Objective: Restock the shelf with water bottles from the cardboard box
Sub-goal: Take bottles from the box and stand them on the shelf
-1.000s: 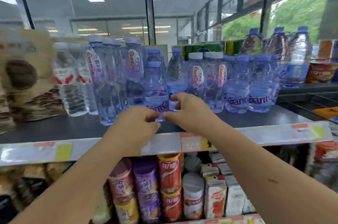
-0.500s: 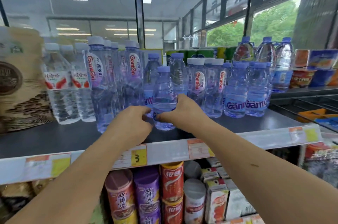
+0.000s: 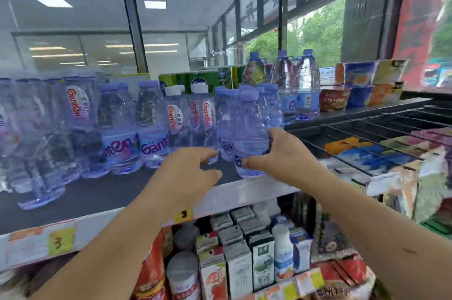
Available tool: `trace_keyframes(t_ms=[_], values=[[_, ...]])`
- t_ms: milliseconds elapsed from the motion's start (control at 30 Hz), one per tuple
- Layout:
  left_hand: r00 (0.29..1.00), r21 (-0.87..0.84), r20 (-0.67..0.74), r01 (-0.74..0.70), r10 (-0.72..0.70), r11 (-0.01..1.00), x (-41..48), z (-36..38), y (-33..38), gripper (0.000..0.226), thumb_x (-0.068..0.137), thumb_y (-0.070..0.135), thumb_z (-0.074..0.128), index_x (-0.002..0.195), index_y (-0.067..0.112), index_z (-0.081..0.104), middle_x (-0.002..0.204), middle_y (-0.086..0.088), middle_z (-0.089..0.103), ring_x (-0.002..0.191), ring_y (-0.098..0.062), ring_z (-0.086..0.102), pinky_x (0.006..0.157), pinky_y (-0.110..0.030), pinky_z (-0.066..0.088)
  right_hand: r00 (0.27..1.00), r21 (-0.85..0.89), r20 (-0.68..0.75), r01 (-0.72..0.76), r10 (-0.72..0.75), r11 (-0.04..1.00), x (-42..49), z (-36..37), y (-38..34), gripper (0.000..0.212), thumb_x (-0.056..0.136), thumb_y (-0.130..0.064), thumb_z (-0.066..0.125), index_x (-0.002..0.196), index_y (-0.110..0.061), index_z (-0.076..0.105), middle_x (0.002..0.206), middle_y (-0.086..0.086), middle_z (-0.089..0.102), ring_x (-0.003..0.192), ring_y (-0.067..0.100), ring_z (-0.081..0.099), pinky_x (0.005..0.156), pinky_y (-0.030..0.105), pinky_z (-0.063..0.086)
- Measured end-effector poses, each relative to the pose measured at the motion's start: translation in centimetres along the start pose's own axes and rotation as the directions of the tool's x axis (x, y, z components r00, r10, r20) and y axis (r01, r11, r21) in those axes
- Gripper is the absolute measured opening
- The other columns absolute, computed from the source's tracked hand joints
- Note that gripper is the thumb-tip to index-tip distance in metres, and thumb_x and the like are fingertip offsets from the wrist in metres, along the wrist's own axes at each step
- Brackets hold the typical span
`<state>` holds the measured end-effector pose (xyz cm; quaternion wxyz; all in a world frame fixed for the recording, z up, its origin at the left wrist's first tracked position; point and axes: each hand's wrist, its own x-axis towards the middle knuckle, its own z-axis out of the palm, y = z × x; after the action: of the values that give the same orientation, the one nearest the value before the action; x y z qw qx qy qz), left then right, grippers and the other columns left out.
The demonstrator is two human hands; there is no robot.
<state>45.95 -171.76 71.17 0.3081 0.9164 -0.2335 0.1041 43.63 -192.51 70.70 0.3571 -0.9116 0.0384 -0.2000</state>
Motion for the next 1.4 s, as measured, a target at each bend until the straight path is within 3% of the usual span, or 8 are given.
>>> trace_keyframes(t_ms=[133,300,467,600,833,1100,1300,1400], values=[[0.999,0.006,-0.026,-0.019,0.019,1.0,1.5,2.9,3.4,0.049,0.092,0.033,0.062,0.14,0.032,0.051,0.138,0.011,0.056,0.121,-0.009,0.054,0.096,-0.027,0.042,1.0,0.016,-0.009,-0.017,0.017,1.0,0.9,-2.8,3.4,0.054,0.072,-0.048,0.081,0.111,-0.023,0.053,0.093,-0.002,0.065,0.076,0.015,0.064,0.068,0.039,0.057],[0.999,0.023,-0.039,0.019,-0.018,1.0,3.0,5.2,4.9,0.046,0.09,0.037,0.063,0.135,0.035,0.055,0.131,0.012,0.061,0.114,-0.012,0.058,0.096,-0.031,0.046,1.0,0.04,-0.011,-0.001,0.001,0.999,2.1,-5.6,7.1,0.052,0.072,-0.048,0.082,0.109,-0.023,0.053,0.092,-0.002,0.066,0.079,0.015,0.064,0.067,0.037,0.055],[0.998,0.07,-0.053,0.05,-0.046,0.996,4.0,6.1,5.2,0.044,0.088,0.035,0.065,0.132,0.033,0.059,0.128,0.012,0.063,0.112,-0.011,0.06,0.097,-0.032,0.047,1.0,0.075,-0.002,-0.014,0.014,0.997,4.8,-6.8,9.5,0.05,0.07,-0.047,0.083,0.106,-0.023,0.057,0.093,0.001,0.069,0.081,0.02,0.067,0.075,0.044,0.058],[0.993,0.056,-0.068,0.104,-0.1,0.993,4.1,5.8,4.2,0.042,0.089,0.033,0.065,0.131,0.032,0.06,0.125,0.012,0.065,0.108,-0.008,0.062,0.097,-0.032,0.047,1.0,0.09,0.022,-0.014,0.012,0.996,7.3,-6.0,9.7,0.043,0.072,-0.041,0.083,0.104,-0.023,0.06,0.092,-0.003,0.07,0.083,0.018,0.066,0.076,0.04,0.056],[0.99,0.051,-0.081,0.117,-0.113,0.992,4.2,6.0,3.1,0.04,0.09,0.035,0.065,0.129,0.035,0.061,0.121,0.017,0.064,0.101,-0.002,0.061,0.073,-0.011,0.04,0.999,0.105,0.033,0.016,-0.019,0.994,9.2,-4.7,10.1,0.043,0.072,-0.039,0.082,0.107,-0.022,0.064,0.093,-0.003,0.072,0.084,0.017,0.068,0.084,0.045,0.057],[0.988,0.049,-0.076,0.135,-0.131,0.99,4.3,6.5,3.3,0.04,0.089,0.035,0.066,0.128,0.037,0.061,0.122,0.017,0.065,0.106,-0.004,0.061,0.098,-0.029,0.047,0.999,0.125,0.05,0.009,-0.015,0.992,9.2,-4.7,10.0,0.039,0.074,-0.035,0.081,0.107,-0.025,0.063,0.094,-0.005,0.073,0.085,0.016,0.069,0.085,0.043,0.058],[0.99,0.033,-0.067,0.129,-0.126,0.991,3.9,6.2,3.7,0.04,0.09,0.034,0.064,0.13,0.037,0.06,0.126,0.016,0.063,0.109,-0.004,0.06,0.099,-0.029,0.046,0.998,0.176,0.05,0.027,-0.037,0.984,8.2,-4.6,9.9,0.041,0.078,-0.033,0.081,0.113,-0.032,0.059,0.097,-0.015,0.069,0.087,0.004,0.064,0.074,0.025,0.049],[0.993,0.03,-0.066,0.103,-0.101,0.994,3.2,5.6,3.9,0.04,0.091,0.033,0.063,0.131,0.037,0.059,0.126,0.017,0.063,0.109,-0.003,0.059,0.098,-0.026,0.044,1.0,0.155,0.019,0.007,-0.01,0.988,7.5,-4.7,9.8,0.052,0.077,-0.037,0.082,0.119,-0.033,0.051,0.098,-0.016,0.065,0.089,0.007,0.064,0.078,0.028,0.048]])
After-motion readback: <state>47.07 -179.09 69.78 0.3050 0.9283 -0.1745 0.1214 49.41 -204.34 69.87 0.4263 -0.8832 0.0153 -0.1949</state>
